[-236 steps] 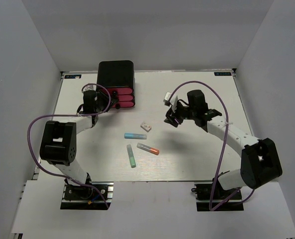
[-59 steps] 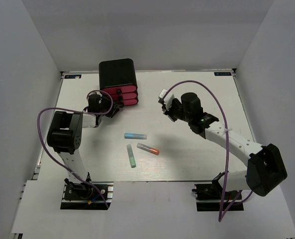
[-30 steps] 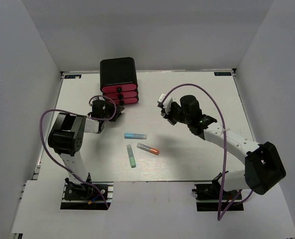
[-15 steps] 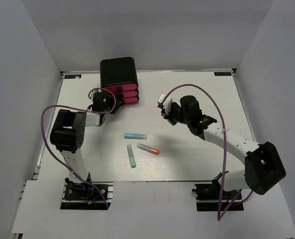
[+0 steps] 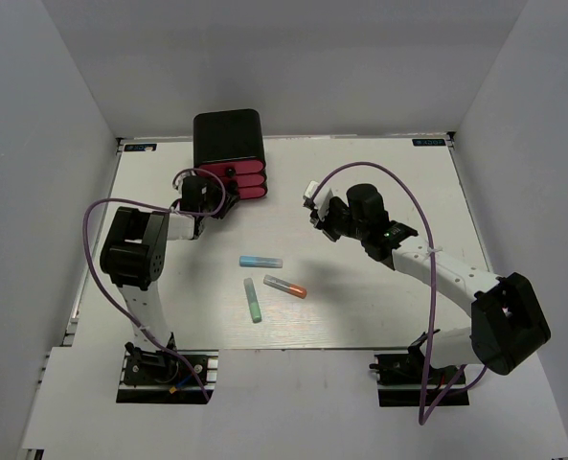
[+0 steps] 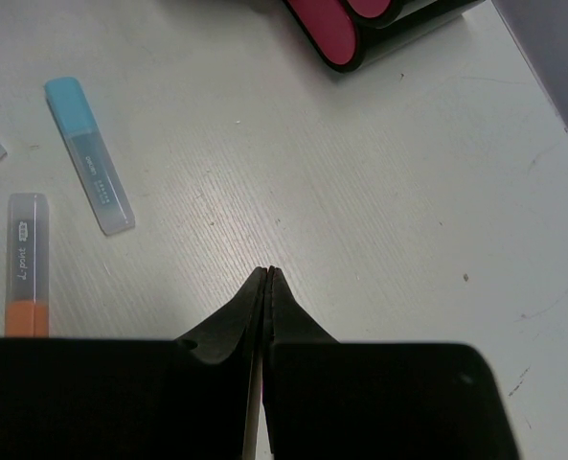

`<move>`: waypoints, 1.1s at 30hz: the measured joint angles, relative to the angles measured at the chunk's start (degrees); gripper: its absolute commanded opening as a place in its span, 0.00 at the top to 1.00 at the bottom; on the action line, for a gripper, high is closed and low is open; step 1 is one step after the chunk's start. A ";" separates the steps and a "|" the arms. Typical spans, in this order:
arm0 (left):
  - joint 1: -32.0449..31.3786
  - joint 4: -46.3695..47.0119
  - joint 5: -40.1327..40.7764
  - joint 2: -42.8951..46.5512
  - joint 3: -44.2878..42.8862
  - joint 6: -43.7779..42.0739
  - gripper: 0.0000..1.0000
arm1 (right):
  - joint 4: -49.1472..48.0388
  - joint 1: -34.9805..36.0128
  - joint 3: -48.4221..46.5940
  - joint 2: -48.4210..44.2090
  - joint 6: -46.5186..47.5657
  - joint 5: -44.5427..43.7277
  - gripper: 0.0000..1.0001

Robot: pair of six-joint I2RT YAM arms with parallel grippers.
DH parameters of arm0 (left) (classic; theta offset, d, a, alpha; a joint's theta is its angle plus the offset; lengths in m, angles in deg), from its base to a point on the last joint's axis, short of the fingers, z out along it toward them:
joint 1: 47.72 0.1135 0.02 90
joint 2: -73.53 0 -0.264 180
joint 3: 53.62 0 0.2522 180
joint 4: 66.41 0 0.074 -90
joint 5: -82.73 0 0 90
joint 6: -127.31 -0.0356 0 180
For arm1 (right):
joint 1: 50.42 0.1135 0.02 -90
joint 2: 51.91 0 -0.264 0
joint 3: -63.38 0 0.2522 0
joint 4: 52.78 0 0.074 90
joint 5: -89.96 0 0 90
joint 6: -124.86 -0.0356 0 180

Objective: Sort the stationery into containers
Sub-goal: Open the drawer in the storage box, then pick up the pen from the center of the board.

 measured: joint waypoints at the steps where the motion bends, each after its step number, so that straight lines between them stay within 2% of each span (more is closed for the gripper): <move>1: -0.02 -0.31 0.07 -0.02 -0.24 0.04 0.64 | 0.00 0.02 0.00 0.00 0.00 -0.02 1.00; 4: -0.02 -0.44 0.00 -0.50 -0.87 -0.07 0.76 | 0.00 0.02 0.00 0.00 0.00 -0.02 1.00; 6: -0.02 -0.37 -0.04 -0.70 -1.09 -0.09 0.79 | 0.00 0.02 0.00 0.00 0.02 0.00 0.99; 7: -0.02 -0.39 -0.07 -0.72 -1.11 -0.11 0.82 | 0.00 0.02 0.00 0.02 0.04 0.00 0.82; 9: -0.02 -0.28 -0.09 -0.70 -1.05 -0.17 0.83 | 0.11 0.02 0.00 0.02 -0.04 0.26 0.63; 10: -0.02 0.11 -0.09 -0.66 -0.79 -0.28 0.83 | 0.22 0.02 0.00 0.09 0.26 0.72 0.45; 14: -0.02 2.23 -0.59 0.85 2.36 -1.09 0.83 | 1.29 0.00 -0.02 0.96 2.58 4.42 0.23; 20: -0.13 2.64 -1.95 9.01 12.48 -3.74 0.81 | 6.36 0.33 -0.20 4.07 8.74 14.21 0.22; 21: -0.11 2.45 -1.99 10.43 14.01 -4.24 0.71 | 7.15 0.57 -0.42 4.85 9.68 15.54 0.22; 24: -0.13 1.18 -2.14 12.96 16.24 -5.64 0.50 | 8.76 1.92 -2.12 8.04 11.85 18.08 0.23; 27: -0.11 -1.01 -2.12 14.08 16.37 -6.84 0.42 | 9.33 3.89 -5.16 12.57 13.00 18.64 0.23; 29: -0.11 -3.02 -2.03 15.06 16.37 -7.67 0.40 | 9.66 5.31 -7.17 15.43 13.57 18.25 0.23; 31: -0.11 -5.07 -1.73 16.50 16.37 -8.76 0.29 | 9.73 6.82 -9.18 18.23 13.81 17.62 0.23; 33: -0.11 -8.61 -1.14 19.32 16.37 -10.05 0.25 | 9.77 8.20 -10.93 20.79 13.90 16.92 0.23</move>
